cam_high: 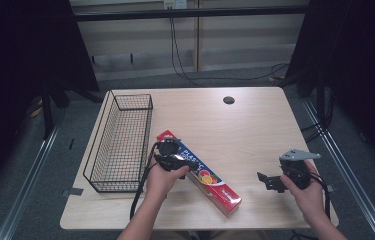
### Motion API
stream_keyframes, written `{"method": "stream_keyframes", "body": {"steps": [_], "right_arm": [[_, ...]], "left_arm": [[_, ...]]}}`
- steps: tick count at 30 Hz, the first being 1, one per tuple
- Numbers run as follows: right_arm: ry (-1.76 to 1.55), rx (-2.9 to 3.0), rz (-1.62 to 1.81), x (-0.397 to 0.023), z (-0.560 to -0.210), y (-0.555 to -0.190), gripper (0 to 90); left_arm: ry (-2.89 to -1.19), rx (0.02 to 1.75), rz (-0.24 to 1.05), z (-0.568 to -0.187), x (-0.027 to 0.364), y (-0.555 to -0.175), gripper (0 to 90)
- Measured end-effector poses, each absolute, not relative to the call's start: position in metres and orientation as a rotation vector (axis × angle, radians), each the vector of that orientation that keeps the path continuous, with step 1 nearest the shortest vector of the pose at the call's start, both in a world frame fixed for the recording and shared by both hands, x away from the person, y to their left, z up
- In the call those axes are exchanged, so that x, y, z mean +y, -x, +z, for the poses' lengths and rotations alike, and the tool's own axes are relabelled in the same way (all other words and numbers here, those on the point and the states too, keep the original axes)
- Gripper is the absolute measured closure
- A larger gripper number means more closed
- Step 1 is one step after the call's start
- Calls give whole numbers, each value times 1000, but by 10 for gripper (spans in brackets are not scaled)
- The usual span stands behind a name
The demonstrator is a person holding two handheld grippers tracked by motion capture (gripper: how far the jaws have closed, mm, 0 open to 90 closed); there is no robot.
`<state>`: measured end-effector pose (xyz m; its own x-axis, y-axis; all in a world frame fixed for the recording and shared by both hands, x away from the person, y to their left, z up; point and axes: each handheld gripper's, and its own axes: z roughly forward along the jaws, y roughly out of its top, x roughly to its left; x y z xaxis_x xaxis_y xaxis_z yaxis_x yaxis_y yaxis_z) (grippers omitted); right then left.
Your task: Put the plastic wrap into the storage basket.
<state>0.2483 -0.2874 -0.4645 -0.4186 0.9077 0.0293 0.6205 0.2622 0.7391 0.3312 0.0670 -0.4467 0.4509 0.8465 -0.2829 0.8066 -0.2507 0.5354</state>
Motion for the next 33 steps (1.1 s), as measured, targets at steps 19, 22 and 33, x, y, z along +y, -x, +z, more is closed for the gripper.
{"method": "stream_keyframes", "body": {"steps": [19,22,33], "right_arm": [[-1375,2128,991,-287,-462,-247,26],[-1372,2127,994,-286,-462,-247,27],[-1368,2126,1006,-284,-462,-248,28]], "left_arm": [[-2059,1518,61,-455,51,-340,1],[-2047,1549,62,-455,48,-341,1],[-2004,1589,83,-458,42,-345,0]]}}
